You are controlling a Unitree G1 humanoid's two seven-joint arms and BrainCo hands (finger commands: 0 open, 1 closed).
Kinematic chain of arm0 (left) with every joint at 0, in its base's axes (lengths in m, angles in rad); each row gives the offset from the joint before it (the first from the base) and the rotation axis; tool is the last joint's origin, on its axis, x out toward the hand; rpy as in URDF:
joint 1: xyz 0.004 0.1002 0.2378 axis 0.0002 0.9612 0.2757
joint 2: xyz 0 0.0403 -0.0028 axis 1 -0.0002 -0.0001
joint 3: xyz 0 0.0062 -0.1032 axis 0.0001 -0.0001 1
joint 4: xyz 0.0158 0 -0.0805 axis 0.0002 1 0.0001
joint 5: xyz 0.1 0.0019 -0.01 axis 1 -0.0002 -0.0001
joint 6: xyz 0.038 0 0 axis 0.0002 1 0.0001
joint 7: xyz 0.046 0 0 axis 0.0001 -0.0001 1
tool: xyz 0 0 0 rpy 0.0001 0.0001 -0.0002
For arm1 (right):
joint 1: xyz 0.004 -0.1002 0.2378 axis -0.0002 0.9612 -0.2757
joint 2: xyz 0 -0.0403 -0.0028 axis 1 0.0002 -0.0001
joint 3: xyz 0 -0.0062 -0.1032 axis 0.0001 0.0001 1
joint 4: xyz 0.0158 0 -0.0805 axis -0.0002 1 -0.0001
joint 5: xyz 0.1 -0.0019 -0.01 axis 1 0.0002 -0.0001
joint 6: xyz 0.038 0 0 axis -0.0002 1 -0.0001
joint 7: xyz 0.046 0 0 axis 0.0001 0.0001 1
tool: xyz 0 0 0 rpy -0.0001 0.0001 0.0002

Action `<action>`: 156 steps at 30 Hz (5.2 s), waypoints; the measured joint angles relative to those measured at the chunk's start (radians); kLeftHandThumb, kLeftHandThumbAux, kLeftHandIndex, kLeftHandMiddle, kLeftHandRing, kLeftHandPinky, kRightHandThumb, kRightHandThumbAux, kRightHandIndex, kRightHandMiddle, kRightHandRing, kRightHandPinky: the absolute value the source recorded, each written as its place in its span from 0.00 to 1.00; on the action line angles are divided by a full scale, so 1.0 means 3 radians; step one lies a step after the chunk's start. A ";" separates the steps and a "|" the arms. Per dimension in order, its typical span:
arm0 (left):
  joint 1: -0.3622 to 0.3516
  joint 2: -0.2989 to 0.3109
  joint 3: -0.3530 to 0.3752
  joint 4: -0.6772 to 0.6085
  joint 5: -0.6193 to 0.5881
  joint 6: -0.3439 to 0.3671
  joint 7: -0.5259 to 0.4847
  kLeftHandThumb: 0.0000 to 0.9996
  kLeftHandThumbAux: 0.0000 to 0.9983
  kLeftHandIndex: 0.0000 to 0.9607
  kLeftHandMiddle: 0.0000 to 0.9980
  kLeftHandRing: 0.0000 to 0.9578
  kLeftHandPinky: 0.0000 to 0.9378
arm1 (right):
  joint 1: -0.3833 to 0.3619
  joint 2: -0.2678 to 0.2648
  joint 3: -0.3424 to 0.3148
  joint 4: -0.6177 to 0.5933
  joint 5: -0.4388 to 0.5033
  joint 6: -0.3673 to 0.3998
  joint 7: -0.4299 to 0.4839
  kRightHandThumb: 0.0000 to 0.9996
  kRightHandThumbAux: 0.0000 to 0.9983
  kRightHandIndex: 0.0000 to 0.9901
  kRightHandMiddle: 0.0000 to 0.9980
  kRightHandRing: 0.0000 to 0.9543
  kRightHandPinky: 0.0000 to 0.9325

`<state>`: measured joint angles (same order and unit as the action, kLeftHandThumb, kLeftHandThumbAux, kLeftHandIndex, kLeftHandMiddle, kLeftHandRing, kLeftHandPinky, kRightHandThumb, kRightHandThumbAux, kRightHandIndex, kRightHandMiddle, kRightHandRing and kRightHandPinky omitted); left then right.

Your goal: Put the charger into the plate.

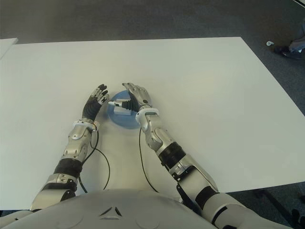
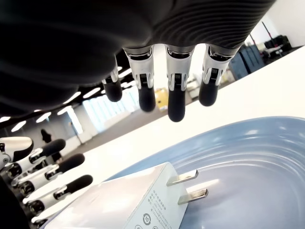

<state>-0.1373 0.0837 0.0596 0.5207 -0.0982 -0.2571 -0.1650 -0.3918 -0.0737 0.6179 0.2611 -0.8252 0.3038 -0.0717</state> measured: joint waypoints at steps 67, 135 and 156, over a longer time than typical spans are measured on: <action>-0.0015 0.0194 0.0059 0.0281 -0.0070 -0.0348 -0.0328 0.00 0.55 0.05 0.12 0.09 0.06 | 0.0404 0.0308 -0.2658 0.0970 0.3570 -0.1728 0.0792 0.14 0.69 0.03 0.07 0.03 0.02; 0.0018 -0.0007 0.0183 0.0484 0.0232 -0.0842 0.0613 0.03 0.59 0.00 0.01 0.00 0.02 | 0.0053 -0.0045 -0.2411 0.2227 0.3092 -0.2620 0.1003 0.06 0.62 0.00 0.04 0.02 0.01; 0.0018 0.0052 0.0163 0.0477 0.0258 -0.0794 0.0555 0.00 0.57 0.00 0.00 0.00 0.01 | -0.0021 -0.0104 -0.2342 0.2326 0.3079 -0.2620 0.1062 0.04 0.61 0.00 0.00 0.00 0.00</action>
<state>-0.1317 0.0995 0.1085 0.6639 -0.0208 -0.4953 0.0015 -0.3981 -0.1048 -0.0846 0.9589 0.0984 -0.4822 0.2470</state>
